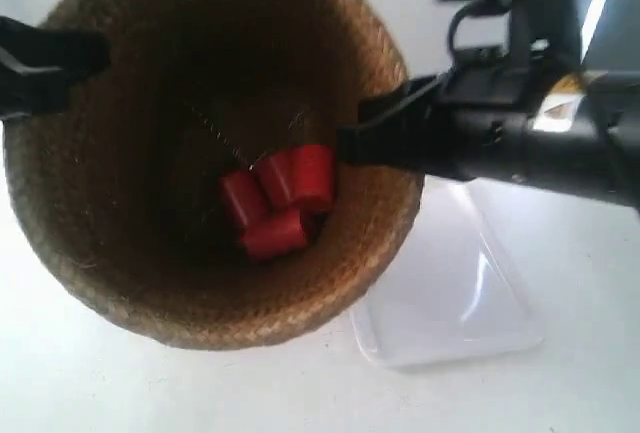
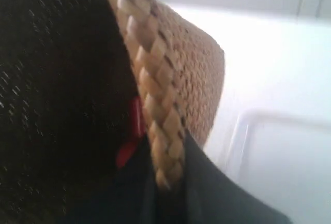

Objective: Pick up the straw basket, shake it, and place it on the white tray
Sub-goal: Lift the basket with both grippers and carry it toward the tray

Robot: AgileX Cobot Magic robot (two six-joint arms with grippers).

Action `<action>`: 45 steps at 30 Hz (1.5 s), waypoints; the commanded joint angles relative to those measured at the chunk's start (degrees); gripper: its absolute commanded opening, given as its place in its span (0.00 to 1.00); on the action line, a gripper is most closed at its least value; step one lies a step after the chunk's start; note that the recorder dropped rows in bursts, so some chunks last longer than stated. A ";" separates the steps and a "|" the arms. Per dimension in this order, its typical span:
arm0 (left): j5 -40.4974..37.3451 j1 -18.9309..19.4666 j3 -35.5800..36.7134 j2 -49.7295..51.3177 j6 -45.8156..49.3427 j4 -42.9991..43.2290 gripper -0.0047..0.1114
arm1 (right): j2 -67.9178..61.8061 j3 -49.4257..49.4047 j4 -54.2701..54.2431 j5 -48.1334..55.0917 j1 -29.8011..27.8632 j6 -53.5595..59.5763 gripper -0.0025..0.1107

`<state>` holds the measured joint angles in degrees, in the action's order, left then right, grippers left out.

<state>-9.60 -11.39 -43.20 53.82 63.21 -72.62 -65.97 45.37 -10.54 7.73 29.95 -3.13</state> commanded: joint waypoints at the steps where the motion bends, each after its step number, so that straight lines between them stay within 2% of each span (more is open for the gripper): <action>1: -9.52 -1.16 -3.95 -7.26 -4.13 1.19 0.04 | 5.43 5.03 -0.50 7.28 2.63 -2.18 0.02; 3: -2.38 -1.90 -2.46 -8.45 -4.17 2.87 0.04 | 7.61 4.75 0.87 1.03 4.02 -2.18 0.02; 5: 7.67 -1.90 1.10 -4.57 -4.37 3.10 0.04 | 4.62 3.21 3.61 -4.99 3.44 -2.18 0.02; 6: 9.60 -1.90 1.87 -1.48 -4.61 3.10 0.04 | 1.45 3.08 3.73 -4.97 2.22 -1.97 0.02; 7: 5.39 -1.90 0.82 1.41 -4.51 3.10 0.04 | -3.37 4.24 3.73 -0.66 -0.34 -1.93 0.02; 8: -1.08 -2.01 -0.66 1.41 -4.90 3.10 0.04 | -4.27 5.69 2.99 3.94 -0.44 -3.32 0.02; 9: -8.97 -2.01 -3.28 -2.01 -7.86 3.52 0.04 | -1.59 7.84 1.54 11.36 0.90 -4.86 0.02; 10: -10.81 -2.01 -4.28 -4.42 -10.57 4.54 0.04 | 1.34 8.27 1.54 11.72 2.34 -4.86 0.02; 12: -7.17 -2.01 -4.18 -8.72 -14.92 10.47 0.04 | 7.74 6.99 4.97 3.68 5.94 -4.74 0.02; 13: 0.13 -2.01 -1.79 -6.03 -15.23 11.05 0.04 | 5.72 4.36 9.22 -2.97 4.88 -5.06 0.02; 14: 3.37 -2.01 -0.99 -3.25 -15.23 11.16 0.04 | 3.52 3.53 9.33 -4.48 3.31 -5.06 0.02; 15: 2.57 -1.90 -1.93 -0.44 -15.45 11.16 0.04 | -1.34 4.32 9.16 -2.01 0.46 -5.06 0.02; 16: -3.33 -2.01 -4.38 -0.82 -15.20 11.29 0.04 | -1.76 5.98 7.56 3.62 0.20 -6.55 0.02; 17: -10.01 -2.01 -6.90 -3.19 -15.02 11.94 0.04 | 1.26 7.63 7.37 8.24 1.33 -6.74 0.02; 18: -13.01 -2.01 -8.27 -5.78 -15.71 12.22 0.04 | 4.65 7.89 7.37 8.35 2.85 -6.74 0.02; 19: -11.35 -2.01 -7.97 -7.75 -17.08 13.96 0.04 | 7.22 7.13 7.62 5.26 4.27 -6.74 0.02; 20: -6.30 -2.01 -6.14 -7.26 -18.21 15.44 0.04 | 7.24 5.31 9.14 1.74 4.27 -6.74 0.02; 21: 0.65 -2.01 -3.16 -4.47 -18.46 14.50 0.04 | 3.80 2.93 11.41 -3.00 2.95 -6.74 0.02; 22: 3.95 -2.01 -1.86 -0.59 -18.27 14.58 0.04 | 0.01 2.43 11.52 -4.36 1.00 -6.58 0.02; 23: 0.88 -1.91 -2.66 1.44 -18.70 14.58 0.04 | -3.72 3.57 10.54 -0.90 -0.58 -7.33 0.02; 25: -10.61 -2.11 -6.22 -0.25 -18.20 14.46 0.04 | -1.77 6.19 5.88 5.45 0.43 -9.08 0.02; 26: -14.94 -2.52 -7.73 -2.84 -18.05 14.46 0.04 | 0.87 6.32 5.40 4.85 2.01 -9.08 0.02; 27: -15.30 -2.98 -8.09 -4.58 -17.64 14.88 0.04 | 3.55 6.09 5.45 3.32 3.72 -8.94 0.02; 28: -13.27 -3.24 -7.96 -6.66 -17.28 16.09 0.04 | 5.85 5.56 6.32 0.43 4.90 -8.51 0.02; 30: -2.73 -3.53 -5.64 -7.92 -18.43 18.61 0.04 | 7.11 3.98 8.38 -6.25 5.55 -7.05 0.02; 32: 7.01 -3.53 -2.73 -4.97 -18.71 17.59 0.04 | 3.87 2.50 9.03 -9.36 3.47 -7.05 0.02; 33: 8.55 -3.53 -2.25 -3.09 -18.43 17.69 0.04 | 1.83 2.50 9.03 -8.86 2.23 -7.05 0.02; 34: 8.18 -3.53 -2.15 -1.56 -18.25 17.82 0.04 | -0.42 2.79 9.03 -7.73 0.84 -7.25 0.02; 36: 2.03 -3.76 -4.17 -0.55 -18.25 17.82 0.04 | -1.18 4.78 7.42 -1.80 0.19 -9.38 0.02; 37: -2.04 -3.91 -5.57 -1.96 -18.25 17.82 0.04 | 0.82 6.03 7.09 1.66 1.27 -9.65 0.02; 39: -6.03 -5.02 -6.93 -5.62 -18.48 17.42 0.04 | 5.62 6.04 7.09 1.13 4.32 -9.65 0.02; 42: 0.12 -6.22 -4.08 -7.13 -18.48 17.55 0.04 | 9.33 3.53 10.98 -6.77 6.49 -9.14 0.02; 45: 10.57 -6.33 0.22 -2.12 -18.48 15.60 0.04 | 3.17 1.25 11.58 -9.43 3.45 -7.19 0.02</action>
<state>-5.11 -17.20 -46.19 47.59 44.58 -54.75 -58.34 48.03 -0.72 4.34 35.20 -11.97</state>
